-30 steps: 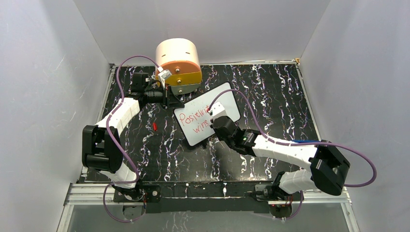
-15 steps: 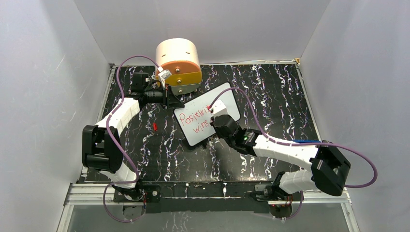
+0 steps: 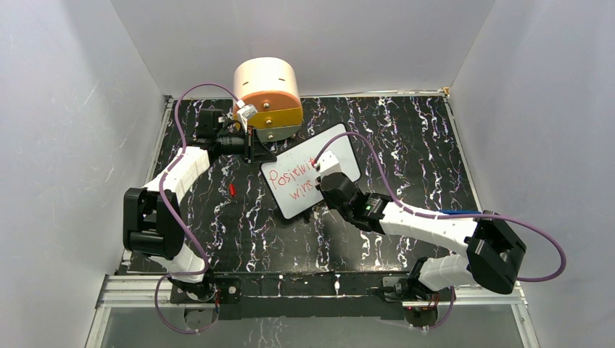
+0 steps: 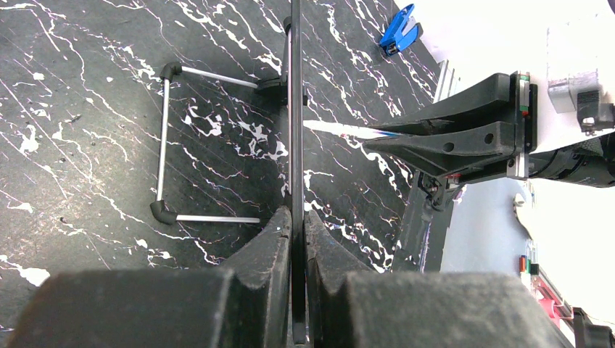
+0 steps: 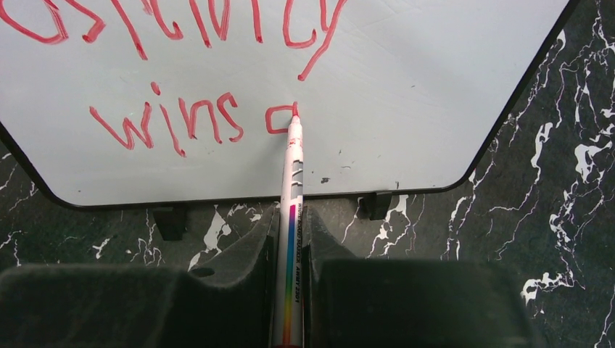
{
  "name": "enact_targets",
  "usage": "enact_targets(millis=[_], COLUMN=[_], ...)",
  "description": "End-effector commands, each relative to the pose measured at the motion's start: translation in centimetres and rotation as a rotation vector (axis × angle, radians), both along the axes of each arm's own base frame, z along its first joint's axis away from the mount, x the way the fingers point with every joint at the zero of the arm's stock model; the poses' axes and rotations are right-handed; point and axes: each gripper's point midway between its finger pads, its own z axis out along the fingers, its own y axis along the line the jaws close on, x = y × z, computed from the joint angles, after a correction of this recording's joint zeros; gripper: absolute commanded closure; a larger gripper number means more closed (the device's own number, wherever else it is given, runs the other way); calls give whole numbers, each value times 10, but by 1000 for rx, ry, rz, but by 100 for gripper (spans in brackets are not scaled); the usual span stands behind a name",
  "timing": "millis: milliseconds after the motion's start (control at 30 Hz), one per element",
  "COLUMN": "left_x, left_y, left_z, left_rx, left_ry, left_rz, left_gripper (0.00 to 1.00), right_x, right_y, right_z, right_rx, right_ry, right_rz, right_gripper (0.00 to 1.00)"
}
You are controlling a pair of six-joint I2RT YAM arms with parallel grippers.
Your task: Write a sentence on the whiteboard
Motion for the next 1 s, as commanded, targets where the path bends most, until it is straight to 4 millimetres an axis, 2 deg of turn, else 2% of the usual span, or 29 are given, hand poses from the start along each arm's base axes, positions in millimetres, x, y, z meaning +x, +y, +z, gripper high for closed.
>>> enact_targets(millis=[0, 400, 967], left_x=[-2, -2, -2], left_y=[7, 7, 7], left_z=[-36, -36, -36], left_rx=[98, 98, 98], left_ry=[84, 82, 82], left_rz=[43, 43, 43], left_gripper=[100, 100, 100], right_x=[-2, 0, 13], right_y=[-4, -10, 1], right_z=[-1, -1, 38], right_rx=[12, -4, 89], right_ry=[12, -1, -98], right_rz=[-9, -41, -41], right_gripper=[100, 100, 100])
